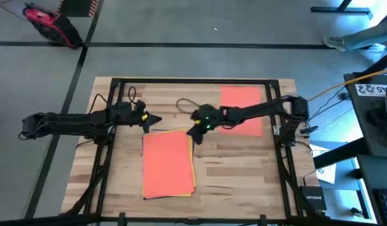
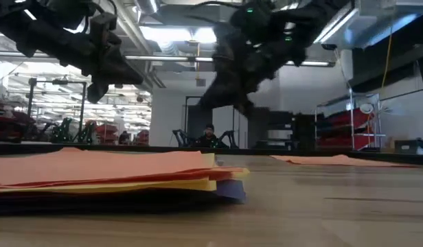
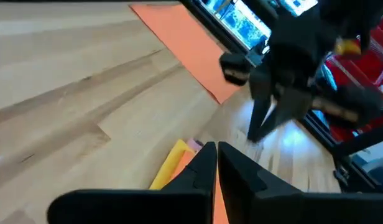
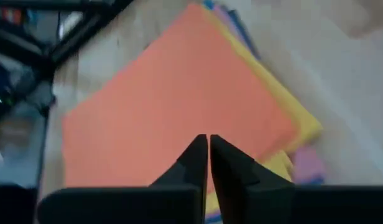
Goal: Organize paper
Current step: Put all of the orange paper at the top right of the table
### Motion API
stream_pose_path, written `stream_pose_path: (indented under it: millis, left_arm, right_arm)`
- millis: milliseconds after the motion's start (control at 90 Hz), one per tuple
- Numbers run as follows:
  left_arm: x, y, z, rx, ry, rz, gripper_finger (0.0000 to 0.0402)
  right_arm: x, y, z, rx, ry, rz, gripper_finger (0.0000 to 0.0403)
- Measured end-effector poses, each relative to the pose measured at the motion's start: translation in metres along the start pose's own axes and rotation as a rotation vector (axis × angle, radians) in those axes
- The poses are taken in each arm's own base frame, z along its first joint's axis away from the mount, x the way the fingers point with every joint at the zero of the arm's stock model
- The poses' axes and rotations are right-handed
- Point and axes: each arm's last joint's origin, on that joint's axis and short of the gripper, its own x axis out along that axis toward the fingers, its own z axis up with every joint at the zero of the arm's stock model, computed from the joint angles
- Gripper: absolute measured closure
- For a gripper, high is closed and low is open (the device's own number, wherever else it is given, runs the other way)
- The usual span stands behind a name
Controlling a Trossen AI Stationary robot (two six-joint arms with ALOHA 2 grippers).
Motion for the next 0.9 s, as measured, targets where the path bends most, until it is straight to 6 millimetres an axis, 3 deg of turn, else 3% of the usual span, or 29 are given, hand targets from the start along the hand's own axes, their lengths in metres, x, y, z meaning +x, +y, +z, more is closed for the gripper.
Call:
stream_pose_path:
  millis: [222, 378, 900]
  left_arm:
    - [-0.007, -0.009, 0.012, -0.036, -0.124, -0.094, 0.0402]
    - [-0.013, -0.012, 0.016, -0.04, -0.16, -0.12, 0.0402]
    - [-0.015, -0.011, 0.015, -0.04, -0.151, -0.111, 0.0402]
  right_arm:
    - [0.049, -0.006, -0.001, -0.096, 0.137, -0.025, 0.0402]
    - [0.066, -0.015, -0.004, -0.079, 0.192, -0.028, 0.0402]
    - [0.056, -0.062, 0.014, 0.086, 0.132, -0.215, 0.0403]
